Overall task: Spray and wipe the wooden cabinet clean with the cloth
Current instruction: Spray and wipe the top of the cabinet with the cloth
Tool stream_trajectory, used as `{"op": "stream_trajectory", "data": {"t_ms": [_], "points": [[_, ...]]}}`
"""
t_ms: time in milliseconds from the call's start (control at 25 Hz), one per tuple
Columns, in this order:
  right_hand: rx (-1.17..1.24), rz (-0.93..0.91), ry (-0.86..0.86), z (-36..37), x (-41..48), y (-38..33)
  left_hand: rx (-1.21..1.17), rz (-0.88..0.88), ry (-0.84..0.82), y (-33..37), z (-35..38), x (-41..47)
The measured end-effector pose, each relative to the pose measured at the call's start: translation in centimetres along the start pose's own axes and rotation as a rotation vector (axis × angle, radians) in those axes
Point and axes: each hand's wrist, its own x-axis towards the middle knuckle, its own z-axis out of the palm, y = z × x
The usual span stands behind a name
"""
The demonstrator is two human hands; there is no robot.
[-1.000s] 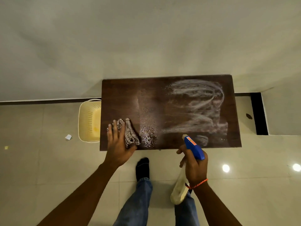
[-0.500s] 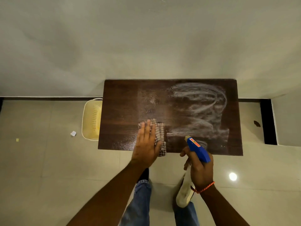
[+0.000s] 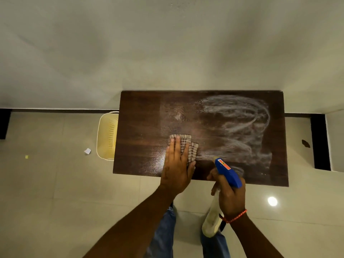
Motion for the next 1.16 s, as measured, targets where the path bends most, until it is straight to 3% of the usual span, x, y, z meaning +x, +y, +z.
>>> {"op": "stream_trajectory", "data": {"t_ms": [120,280,480,680,800,1000,1160], "points": [[0.025,-0.002,0.011,0.1,0.6,-0.2,-0.018,0.067,-0.006,-0.6,0.9,-0.9],[0.044,-0.001,0.035,0.1,1.0,-1.1,-0.002,0.043,-0.131,-2.8,-0.2,-3.0],[0.076,0.01,0.074,-1.4,1.4,-1.4,0.07,-0.125,-0.033,-3.9,-4.7,7.6],[0.087,-0.007,0.104,-3.3,1.2,-0.7,0.091,-0.109,0.041,-6.9,-7.8,16.1],[0.082,0.0,0.097,-3.9,1.2,-0.3,0.092,-0.068,0.071,-5.9,-6.6,13.4],[0.073,-0.023,0.079,-3.9,0.9,-1.0,0.02,0.064,-0.028,-3.4,-1.9,-1.9],[0.084,-0.023,0.042,-3.6,0.9,-1.0,-0.016,-0.092,-0.041,-5.6,-2.3,0.4]]}}
